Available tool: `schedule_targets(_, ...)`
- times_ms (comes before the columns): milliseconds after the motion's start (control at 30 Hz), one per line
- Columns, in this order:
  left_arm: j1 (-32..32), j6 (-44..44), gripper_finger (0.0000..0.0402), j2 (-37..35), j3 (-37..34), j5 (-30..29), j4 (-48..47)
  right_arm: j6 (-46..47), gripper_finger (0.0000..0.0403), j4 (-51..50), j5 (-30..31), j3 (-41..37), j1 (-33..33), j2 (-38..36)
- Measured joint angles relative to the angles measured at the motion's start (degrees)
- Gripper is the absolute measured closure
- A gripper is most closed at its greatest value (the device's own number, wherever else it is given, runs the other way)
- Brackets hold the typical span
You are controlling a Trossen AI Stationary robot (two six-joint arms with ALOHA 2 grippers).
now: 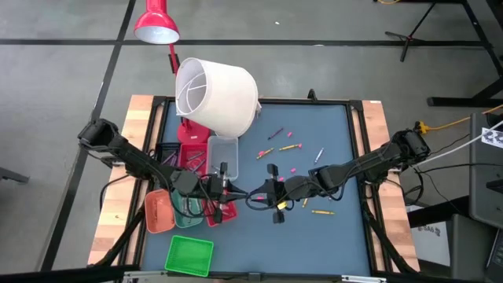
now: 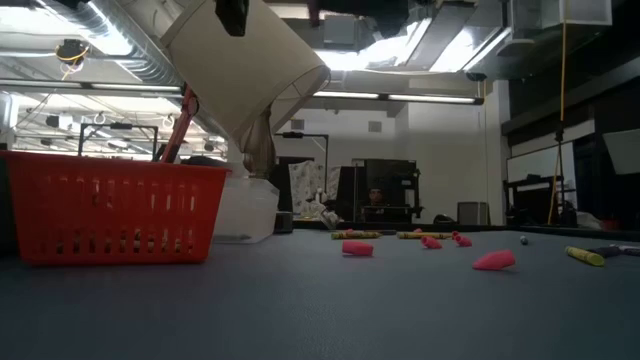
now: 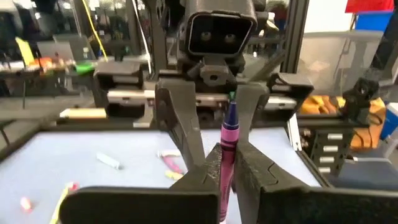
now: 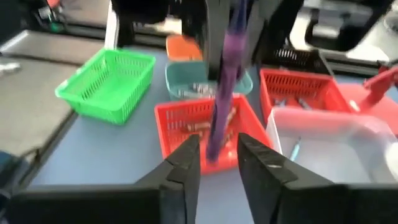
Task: Sort crayons
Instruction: Put the violet crayon into the black bin
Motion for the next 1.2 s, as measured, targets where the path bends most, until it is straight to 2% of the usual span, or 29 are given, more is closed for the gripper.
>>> schedule_targets(200,-0.79,-8.46,0.0394,-6.82,0.0,0.0,-15.71,0.0,0.0292,-8.08,-1.64,0.0,0.0,0.0)
schedule_targets(433,-1.1,-21.68,0.0394,-21.7,0.02,-0.55,-41.23,0.6,0.0292,-17.43,-5.35,0.0,0.0,0.0)
schedule_targets(700,-1.12,-43.48,0.0394,-34.66,0.02,-2.51,-71.84,7.48,0.0292,-24.86,-8.18,-0.01,0.0,0.0)
schedule_targets(967,-1.1,-66.17,0.0394,-41.06,0.02,-2.46,-95.92,7.74,0.0292,-27.35,-8.22,-0.02,0.0,0.0)
schedule_targets(1200,-0.92,-79.53,0.0394,-42.11,0.02,-3.03,-113.48,7.74,0.0292,-27.35,-8.18,-0.02,0.0,0.0)
